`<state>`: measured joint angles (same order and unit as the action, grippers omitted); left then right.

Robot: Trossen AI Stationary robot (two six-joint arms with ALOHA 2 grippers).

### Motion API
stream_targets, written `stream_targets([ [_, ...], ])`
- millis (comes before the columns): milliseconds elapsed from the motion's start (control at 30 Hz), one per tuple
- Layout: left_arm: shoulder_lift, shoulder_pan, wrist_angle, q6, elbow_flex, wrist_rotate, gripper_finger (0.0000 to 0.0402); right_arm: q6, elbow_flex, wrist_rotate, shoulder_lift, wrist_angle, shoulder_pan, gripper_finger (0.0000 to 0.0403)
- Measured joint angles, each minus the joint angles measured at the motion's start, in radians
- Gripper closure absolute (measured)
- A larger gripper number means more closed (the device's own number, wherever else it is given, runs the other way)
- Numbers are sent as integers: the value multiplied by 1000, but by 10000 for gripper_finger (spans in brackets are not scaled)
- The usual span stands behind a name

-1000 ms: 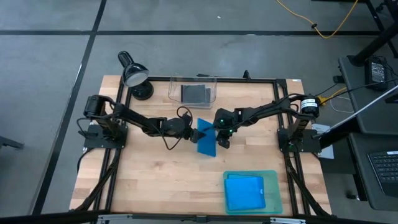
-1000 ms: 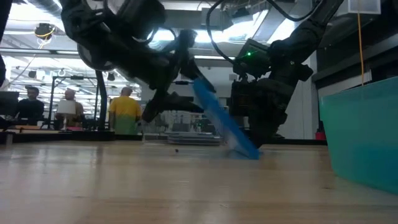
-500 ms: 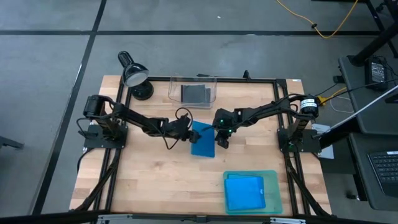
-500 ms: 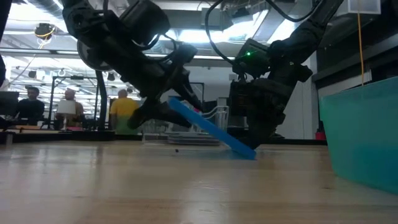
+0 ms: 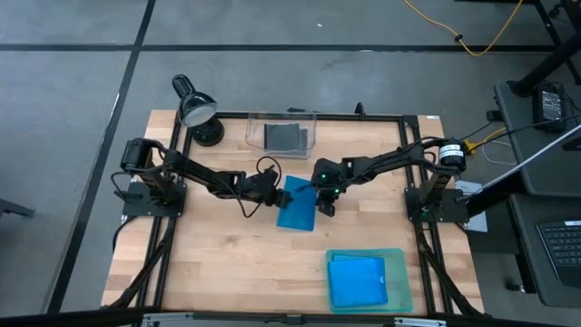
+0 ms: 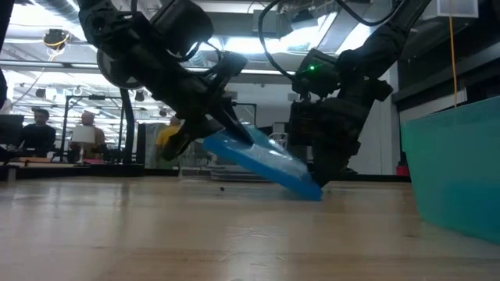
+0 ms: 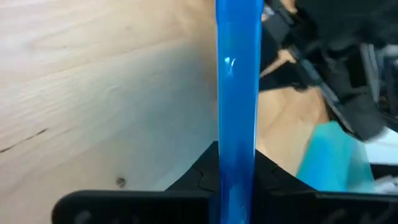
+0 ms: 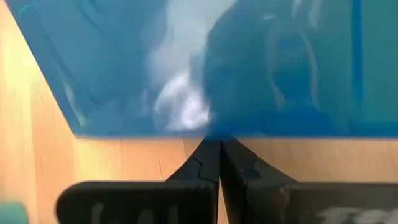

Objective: Pick & place jewel cases by type
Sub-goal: Put the blue cd case into the green bin

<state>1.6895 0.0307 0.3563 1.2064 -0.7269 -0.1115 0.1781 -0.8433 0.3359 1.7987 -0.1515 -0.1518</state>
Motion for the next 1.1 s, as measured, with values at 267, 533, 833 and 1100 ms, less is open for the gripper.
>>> stream_targets([
  [267,-100,0,-47,-119,1,-6,379,-53,5,-80,-150,-196,-33,398],
  [533,-275,0,-130,-200,2,-69,381,-27,5,-151,-321,-312,-66,398],
  [833,-485,0,-141,-293,2,-151,384,9,3,-194,-482,-307,-68,398],
  [1100,-648,0,-141,-414,2,-161,383,-4,2,-283,-703,-296,-67,398],
])
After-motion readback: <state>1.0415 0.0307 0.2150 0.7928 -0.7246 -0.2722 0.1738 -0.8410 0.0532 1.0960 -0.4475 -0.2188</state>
